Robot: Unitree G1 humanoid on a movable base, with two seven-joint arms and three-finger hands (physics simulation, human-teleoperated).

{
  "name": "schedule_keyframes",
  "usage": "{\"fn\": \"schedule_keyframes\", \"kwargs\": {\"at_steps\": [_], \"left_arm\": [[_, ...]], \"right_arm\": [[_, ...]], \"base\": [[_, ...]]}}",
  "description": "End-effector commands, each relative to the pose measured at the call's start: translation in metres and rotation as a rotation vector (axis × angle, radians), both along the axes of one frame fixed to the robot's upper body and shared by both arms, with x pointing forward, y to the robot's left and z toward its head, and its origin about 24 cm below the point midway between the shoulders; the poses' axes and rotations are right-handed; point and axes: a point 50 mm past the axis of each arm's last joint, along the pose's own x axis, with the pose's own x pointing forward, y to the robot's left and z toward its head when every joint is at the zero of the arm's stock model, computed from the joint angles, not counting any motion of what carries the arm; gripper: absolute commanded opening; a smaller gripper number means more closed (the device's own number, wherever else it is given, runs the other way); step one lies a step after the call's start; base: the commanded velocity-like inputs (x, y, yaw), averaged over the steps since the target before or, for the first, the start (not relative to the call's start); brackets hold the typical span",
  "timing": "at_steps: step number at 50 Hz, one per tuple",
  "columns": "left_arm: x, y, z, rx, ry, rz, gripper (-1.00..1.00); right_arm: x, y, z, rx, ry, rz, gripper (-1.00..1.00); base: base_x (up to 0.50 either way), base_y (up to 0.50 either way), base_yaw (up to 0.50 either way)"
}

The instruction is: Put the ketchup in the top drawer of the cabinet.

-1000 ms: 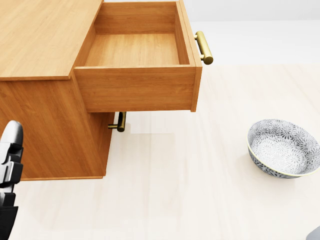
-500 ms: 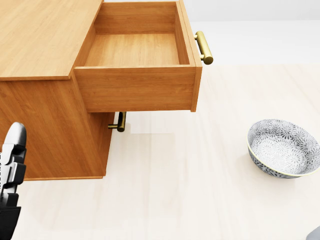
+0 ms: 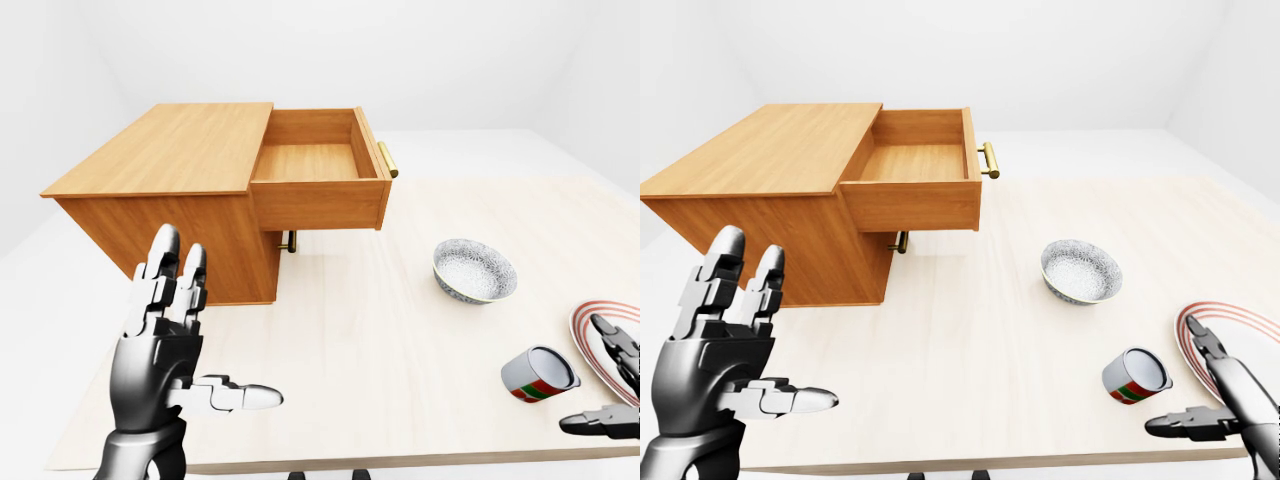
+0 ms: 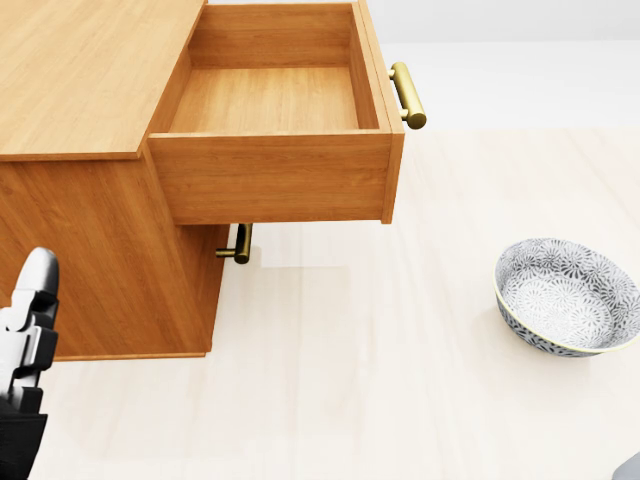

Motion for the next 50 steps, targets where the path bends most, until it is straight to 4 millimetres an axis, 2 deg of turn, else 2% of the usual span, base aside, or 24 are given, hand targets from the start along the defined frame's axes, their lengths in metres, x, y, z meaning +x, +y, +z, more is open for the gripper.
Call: {"fn": "schedule_keyframes", "kwargs": {"at_steps": [1, 10, 33, 50], "left_arm": [[0.000, -0.001, -0.001, 0.001, 0.007, -0.001, 1.00], [0.001, -0.001, -0.002, 0.000, 0.009, -0.002, 1.00], [0.002, -0.001, -0.003, 0.001, 0.017, -0.003, 1.00], [0.001, -0.002, -0.003, 0.002, 0.016, -0.004, 1.00]], "right_arm": [[0.009, -0.001, 0.002, -0.035, 0.033, 0.026, 1.00], [0.017, 0.000, 0.010, -0.104, 0.058, 0.050, 1.00], [0.028, -0.005, -0.019, -0.028, 0.183, 0.074, 1.00], [0.039, 0.000, -0.013, -0.087, 0.206, 0.120, 1.00]], "base": [[0.00, 0.00, 0.00], [0.00, 0.00, 0.00], [0.00, 0.00, 0.00], [0.00, 0.00, 0.00]]}}
